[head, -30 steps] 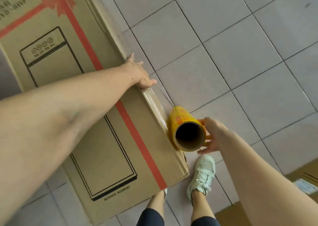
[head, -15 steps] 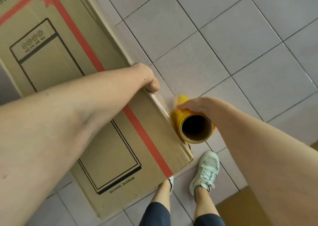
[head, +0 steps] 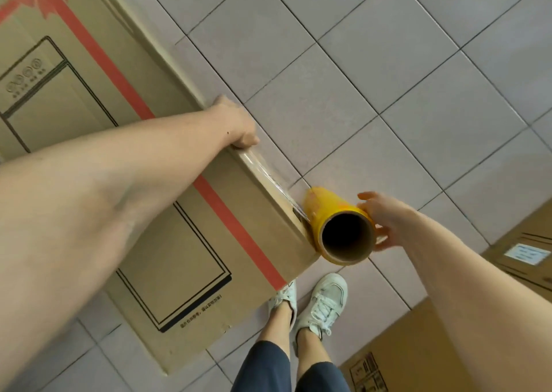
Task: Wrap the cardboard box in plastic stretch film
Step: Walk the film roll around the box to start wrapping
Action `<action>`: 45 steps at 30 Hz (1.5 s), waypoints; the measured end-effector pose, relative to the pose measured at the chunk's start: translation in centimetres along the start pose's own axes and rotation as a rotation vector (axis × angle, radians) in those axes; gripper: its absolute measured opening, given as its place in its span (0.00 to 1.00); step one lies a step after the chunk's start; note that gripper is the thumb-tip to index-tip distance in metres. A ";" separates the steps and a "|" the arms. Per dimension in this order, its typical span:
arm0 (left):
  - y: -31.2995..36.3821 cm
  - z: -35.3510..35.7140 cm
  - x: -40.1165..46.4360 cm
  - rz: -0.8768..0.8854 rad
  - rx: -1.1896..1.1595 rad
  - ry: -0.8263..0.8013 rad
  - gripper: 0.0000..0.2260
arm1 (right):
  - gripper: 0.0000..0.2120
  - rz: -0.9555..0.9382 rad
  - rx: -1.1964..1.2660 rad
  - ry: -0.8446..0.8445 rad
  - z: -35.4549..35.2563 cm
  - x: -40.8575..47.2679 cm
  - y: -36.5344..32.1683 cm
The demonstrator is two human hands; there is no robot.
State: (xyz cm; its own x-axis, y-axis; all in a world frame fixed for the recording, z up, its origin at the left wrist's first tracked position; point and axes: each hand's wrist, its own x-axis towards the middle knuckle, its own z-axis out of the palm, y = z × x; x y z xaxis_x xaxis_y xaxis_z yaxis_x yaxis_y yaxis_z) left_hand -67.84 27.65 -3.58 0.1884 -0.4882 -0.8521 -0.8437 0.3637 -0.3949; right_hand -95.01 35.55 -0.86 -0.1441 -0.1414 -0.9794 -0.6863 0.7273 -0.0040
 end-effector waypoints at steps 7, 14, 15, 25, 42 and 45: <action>7.4 0.4 -1.0 0.313 -0.177 -0.208 0.33 | 0.22 -0.242 -0.460 -0.066 0.7 -3.1 -6.0; 8.4 3.3 -0.4 0.327 -0.159 -0.312 0.31 | 0.28 0.094 0.105 -0.236 1.5 -0.9 0.8; 8.4 3.4 -0.4 0.312 -0.150 -0.303 0.31 | 0.31 0.121 0.206 -0.222 1.8 -0.8 2.4; 8.0 3.7 -1.0 0.297 -0.057 -0.193 0.38 | 0.29 0.455 1.526 -0.464 13.1 -2.2 14.5; 17.5 4.4 -10.0 0.451 -0.096 0.139 0.31 | 0.22 0.140 0.647 -0.068 13.6 -2.7 12.8; 17.4 4.5 -10.5 0.436 -0.097 0.187 0.32 | 0.33 0.158 0.706 -0.253 13.0 -3.0 11.2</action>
State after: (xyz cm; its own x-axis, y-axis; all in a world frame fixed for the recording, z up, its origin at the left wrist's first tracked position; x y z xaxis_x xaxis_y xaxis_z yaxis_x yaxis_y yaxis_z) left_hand -82.24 42.67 -3.00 -0.2788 -0.4442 -0.8514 -0.8689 0.4943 0.0267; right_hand -92.98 52.84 -0.63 0.0236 0.0966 -0.9950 -0.0406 0.9946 0.0956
